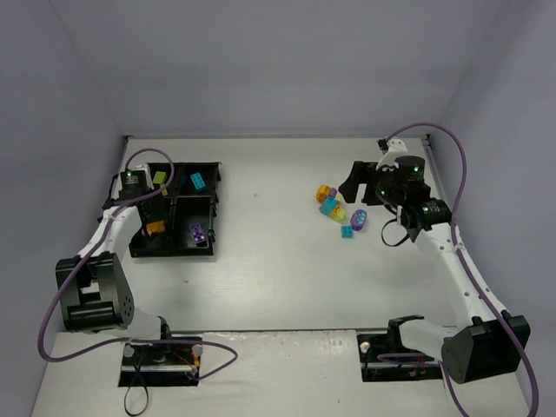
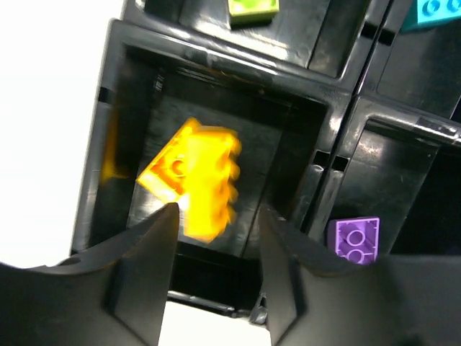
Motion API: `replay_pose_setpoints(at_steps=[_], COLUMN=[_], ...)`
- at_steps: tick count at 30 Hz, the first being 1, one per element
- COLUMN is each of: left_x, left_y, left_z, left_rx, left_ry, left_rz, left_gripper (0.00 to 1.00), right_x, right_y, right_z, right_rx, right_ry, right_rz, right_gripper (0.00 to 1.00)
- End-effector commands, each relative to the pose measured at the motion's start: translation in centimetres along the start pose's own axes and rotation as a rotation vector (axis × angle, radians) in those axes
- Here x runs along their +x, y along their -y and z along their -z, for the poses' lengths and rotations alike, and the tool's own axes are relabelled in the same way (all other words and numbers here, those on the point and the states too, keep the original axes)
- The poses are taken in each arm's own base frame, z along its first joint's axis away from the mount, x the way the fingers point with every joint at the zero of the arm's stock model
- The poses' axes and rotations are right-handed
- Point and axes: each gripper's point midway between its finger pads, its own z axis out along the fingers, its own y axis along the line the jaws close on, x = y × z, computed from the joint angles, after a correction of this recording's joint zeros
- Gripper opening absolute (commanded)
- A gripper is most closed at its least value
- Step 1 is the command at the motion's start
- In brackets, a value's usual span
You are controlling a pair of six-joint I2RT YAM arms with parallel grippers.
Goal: Sort the legos into containers by color
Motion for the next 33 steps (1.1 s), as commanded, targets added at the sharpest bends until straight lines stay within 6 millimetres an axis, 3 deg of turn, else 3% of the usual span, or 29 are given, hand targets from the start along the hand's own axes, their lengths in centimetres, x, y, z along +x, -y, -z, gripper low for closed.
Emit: replay_pose_setpoints(at_steps=[1,6,9,15,20,25,33], left_x=[-2.3,-2.5,-3.6,-6.1,-7.0,-6.5,-5.1], left_y=[1.2,1.6,2.0,3.8,5.5,9.3,13.7], left_z=[0.2,0.5,2.0,6.7,10.1,13.7,17.2], left_rx=[0.046,0.070,0.092,0.170,0.212,0.313,0.516], left_ry=[0.049,0.055,0.091,0.188,0.205,0.219,0.199], left_rz=[0.029,0.044,0.049,0.069,0.029,-0.057,-0.077], left_gripper=[0.46,0.58,0.62,0.66,0.68,0.74,0.75], right_x=[-0.5,1.5,2.7,5.6,8.0,9.7,12.5], right_y=[0.9,3.2,4.6,7.3,8.7,11.1,12.3], right_z=[0.5,0.1,-0.1,-1.6,-4.1,-5.6,-7.9], right_rx=[0.050,0.172,0.242,0.367,0.433,0.555,0.591], right_ry=[0.038,-0.019,-0.042,-0.106,-0.176,-0.187,-0.254], right_rz=[-0.007,-0.060,-0.093,-0.202,-0.302,-0.341,-0.370], right_gripper=[0.82,0.80,0.79,0.73,0.72,0.70,0.67])
